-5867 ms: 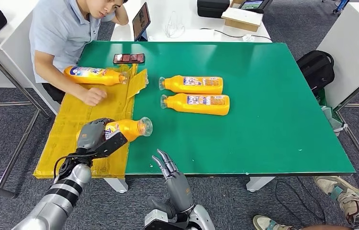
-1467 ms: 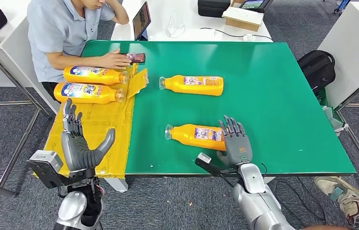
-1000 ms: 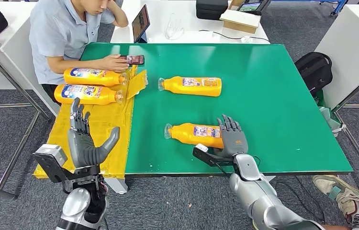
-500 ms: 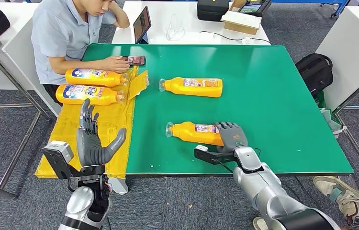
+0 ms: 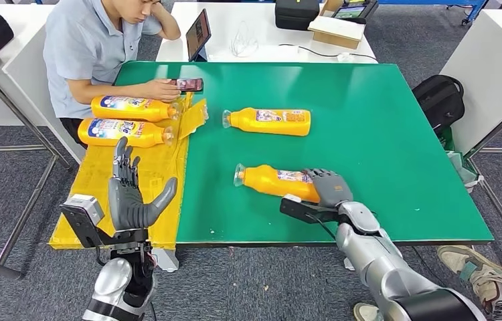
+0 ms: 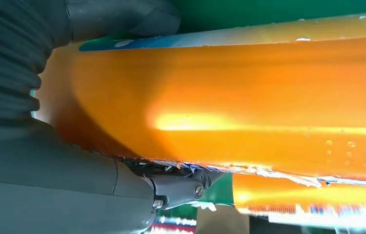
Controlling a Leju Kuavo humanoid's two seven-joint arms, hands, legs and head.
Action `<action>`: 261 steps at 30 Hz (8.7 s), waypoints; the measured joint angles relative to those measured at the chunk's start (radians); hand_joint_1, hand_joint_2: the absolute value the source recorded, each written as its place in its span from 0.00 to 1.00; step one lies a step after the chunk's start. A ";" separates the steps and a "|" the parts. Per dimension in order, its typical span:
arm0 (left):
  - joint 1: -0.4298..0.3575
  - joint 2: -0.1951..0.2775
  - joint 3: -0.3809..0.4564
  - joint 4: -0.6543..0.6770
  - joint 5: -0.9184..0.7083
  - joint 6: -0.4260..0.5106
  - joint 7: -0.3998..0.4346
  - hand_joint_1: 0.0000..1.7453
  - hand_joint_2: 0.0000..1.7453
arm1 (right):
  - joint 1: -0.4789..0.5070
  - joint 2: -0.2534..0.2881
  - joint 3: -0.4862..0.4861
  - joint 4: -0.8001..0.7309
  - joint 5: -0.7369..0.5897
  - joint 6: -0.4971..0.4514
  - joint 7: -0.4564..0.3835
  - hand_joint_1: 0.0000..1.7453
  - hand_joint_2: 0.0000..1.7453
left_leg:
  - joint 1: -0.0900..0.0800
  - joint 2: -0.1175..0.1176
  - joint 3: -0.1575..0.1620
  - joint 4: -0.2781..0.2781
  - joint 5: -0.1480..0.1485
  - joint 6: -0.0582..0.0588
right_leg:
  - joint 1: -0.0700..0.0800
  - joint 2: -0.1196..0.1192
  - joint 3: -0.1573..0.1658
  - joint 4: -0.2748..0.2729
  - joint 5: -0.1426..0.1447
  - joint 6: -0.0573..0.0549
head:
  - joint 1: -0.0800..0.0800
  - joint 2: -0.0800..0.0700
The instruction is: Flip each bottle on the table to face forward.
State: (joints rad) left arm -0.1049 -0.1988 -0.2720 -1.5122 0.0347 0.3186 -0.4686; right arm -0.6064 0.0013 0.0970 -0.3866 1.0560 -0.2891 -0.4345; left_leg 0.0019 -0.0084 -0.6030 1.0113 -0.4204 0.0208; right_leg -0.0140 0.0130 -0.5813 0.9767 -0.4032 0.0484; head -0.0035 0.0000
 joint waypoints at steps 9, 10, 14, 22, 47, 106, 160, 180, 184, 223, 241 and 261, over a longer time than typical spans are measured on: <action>0.032 -0.035 -0.048 0.143 0.063 -0.060 0.073 0.00 1.00 | 0.140 0.088 -0.087 -0.198 -0.433 -0.133 -0.248 1.00 1.00 | 0.000 -0.001 -0.010 0.000 0.001 0.000 | 0.000 0.000 -0.009 0.001 0.000 0.000 | 0.000 0.000; 0.040 -0.038 -0.063 0.158 0.061 -0.072 0.069 0.00 1.00 | 0.160 0.096 -0.085 -0.241 -0.477 -0.160 -0.254 1.00 1.00 | 0.000 -0.001 -0.012 0.000 0.001 0.000 | 0.000 0.000 -0.011 0.001 0.000 0.000 | 0.000 0.000; 0.063 -0.037 -0.117 0.183 0.009 -0.101 0.023 0.00 1.00 | 0.226 0.113 -0.055 -0.406 -0.618 -0.258 -0.263 1.00 1.00 | 0.000 -0.002 -0.016 0.000 0.001 0.000 | 0.000 -0.001 -0.014 0.001 0.000 0.001 | 0.000 0.000; 0.071 -0.012 -0.174 0.160 -0.133 -0.147 -0.015 0.00 1.00 | 0.303 0.131 0.078 -0.575 -0.732 -0.166 -0.265 1.00 1.00 | 0.000 -0.001 -0.019 0.000 0.000 0.000 | 0.000 -0.001 -0.017 0.001 -0.001 0.000 | 0.000 0.000; 0.011 0.013 -0.162 0.107 0.186 -0.321 0.012 1.00 1.00 | 0.238 0.205 0.655 -0.471 -0.849 -0.245 -0.255 0.00 0.25 | 0.001 -0.001 -0.018 0.000 0.001 0.000 | 0.000 -0.001 -0.018 0.002 -0.001 0.000 | 0.000 0.000; -0.454 0.229 0.041 0.856 -0.740 -0.299 -0.124 0.00 1.00 | 0.429 0.073 0.663 -0.748 -0.819 -0.194 -0.264 0.00 0.00 | 0.001 -0.002 -0.018 0.000 0.003 -0.002 | 0.000 -0.002 -0.017 0.003 0.000 -0.001 | 0.000 0.000; 0.072 0.002 0.212 -0.020 -0.107 -0.103 -0.136 0.00 1.00 | 0.136 -0.065 0.217 -0.384 -0.167 -0.036 -0.041 0.00 1.00 | 0.000 -0.002 -0.020 0.000 0.002 0.000 | -0.001 -0.002 -0.018 0.002 0.000 0.000 | 0.000 0.000; 0.118 0.014 0.220 -0.056 -0.164 -0.102 -0.098 0.00 1.00 | 0.113 -0.122 0.332 -0.427 0.047 0.012 0.250 0.00 1.00 | 0.000 -0.002 -0.020 0.000 0.002 0.000 | -0.001 -0.002 -0.018 0.002 0.000 0.000 | 0.000 0.000; 0.120 0.018 0.227 -0.057 -0.170 -0.107 -0.090 0.00 1.00 | 0.138 -0.138 0.340 -0.462 -0.030 0.085 0.216 0.00 1.00 | 0.000 -0.002 -0.020 0.000 0.002 0.000 | 0.000 -0.002 -0.018 0.002 0.000 0.000 | 0.000 0.000; 0.111 0.042 0.238 -0.014 -0.181 -0.137 -0.063 0.00 1.00 | -0.025 -0.117 0.359 -0.137 -0.077 0.143 0.221 0.89 1.00 | 0.000 -0.001 -0.010 0.000 0.002 0.000 | 0.000 -0.002 -0.011 0.001 0.000 0.000 | 0.000 0.000; 0.084 0.049 0.235 0.003 -0.177 -0.141 -0.067 0.00 1.00 | -0.047 -0.097 0.337 -0.075 -0.166 0.156 0.119 1.00 1.00 | 0.000 -0.001 -0.008 0.000 0.002 0.000 | 0.000 -0.002 -0.009 0.002 0.000 0.000 | 0.000 0.000; 0.087 -0.009 -0.033 0.165 -0.157 -0.241 -0.006 0.00 1.00 | 0.284 0.099 0.124 -0.706 -0.685 -0.044 -0.216 0.97 1.00 | 0.000 -0.002 -0.020 0.000 0.001 0.000 | -0.001 -0.002 -0.018 0.002 0.000 0.000 | 0.000 0.000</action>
State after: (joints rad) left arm -0.0181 -0.2083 -0.3054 -1.3470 -0.1221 0.0777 -0.4742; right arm -0.3226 0.1003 0.2212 -1.0922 0.3714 -0.3329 -0.6501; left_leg 0.0015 -0.0103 -0.6227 1.0114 -0.4194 0.0208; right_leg -0.0148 0.0111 -0.5996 0.9785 -0.4037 0.0486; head -0.0037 0.0000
